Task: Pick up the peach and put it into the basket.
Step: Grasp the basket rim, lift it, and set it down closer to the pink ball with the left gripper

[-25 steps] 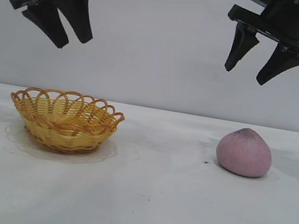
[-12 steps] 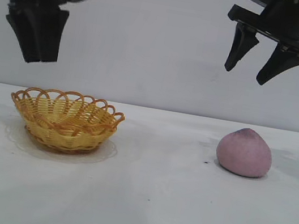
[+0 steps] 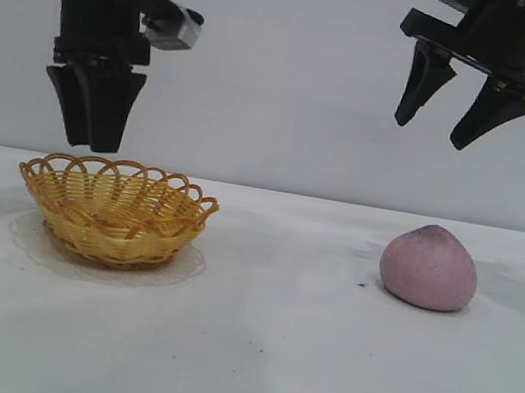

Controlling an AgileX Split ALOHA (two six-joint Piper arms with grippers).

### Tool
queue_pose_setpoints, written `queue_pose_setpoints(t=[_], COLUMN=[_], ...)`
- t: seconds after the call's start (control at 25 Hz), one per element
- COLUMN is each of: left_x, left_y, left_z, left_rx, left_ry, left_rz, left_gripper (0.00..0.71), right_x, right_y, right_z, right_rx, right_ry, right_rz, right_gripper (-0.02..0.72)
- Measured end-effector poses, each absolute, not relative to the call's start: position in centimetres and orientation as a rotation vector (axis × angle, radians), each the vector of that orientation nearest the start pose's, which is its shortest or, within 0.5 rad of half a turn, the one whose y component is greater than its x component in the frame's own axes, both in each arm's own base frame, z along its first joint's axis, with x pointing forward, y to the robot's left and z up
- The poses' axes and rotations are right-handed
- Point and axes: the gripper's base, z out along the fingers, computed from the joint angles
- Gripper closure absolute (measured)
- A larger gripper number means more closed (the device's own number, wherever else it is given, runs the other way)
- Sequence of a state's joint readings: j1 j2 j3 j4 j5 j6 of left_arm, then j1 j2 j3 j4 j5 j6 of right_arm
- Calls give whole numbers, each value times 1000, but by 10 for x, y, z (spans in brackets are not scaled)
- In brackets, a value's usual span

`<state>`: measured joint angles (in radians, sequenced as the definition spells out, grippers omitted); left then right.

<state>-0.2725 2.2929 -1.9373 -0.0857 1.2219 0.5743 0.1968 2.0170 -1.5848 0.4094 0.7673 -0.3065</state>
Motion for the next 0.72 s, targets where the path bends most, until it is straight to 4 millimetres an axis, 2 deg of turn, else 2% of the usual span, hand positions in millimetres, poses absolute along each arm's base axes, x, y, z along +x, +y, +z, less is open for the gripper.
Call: queue_pose_setpoints(t=[0.2,0.36,0.4,0.52,0.64,0.68,0.72], left_x=[452,453,452,452,451,450,450], left_y=[-136,-136,-136,-137,-137,-137,-137], left_z=[156,145,145,148,159,167,176], left_rx=[1232,1202,1187,1081,883,817,743], left_ry=[2829,2867,2877,2922,2968,2972,2972], left_rz=[-114,-120,-122,-126,-130,-136,-139], left_gripper=[347,606,641,641,641,710,710], right_x=[429,429,429,429,429,429,429], right_y=[111,111,111,111,111,111,111], right_z=[220,220,220,220,220,220,220], right_rx=[-359,-359,-359,-359,-364,-363,-363], right_ry=[2614,2614,2614,2614,2613,2613,2613], right_rz=[435,435,435,435,434,434,434], right_gripper=[257,257,257,257,257,257,257])
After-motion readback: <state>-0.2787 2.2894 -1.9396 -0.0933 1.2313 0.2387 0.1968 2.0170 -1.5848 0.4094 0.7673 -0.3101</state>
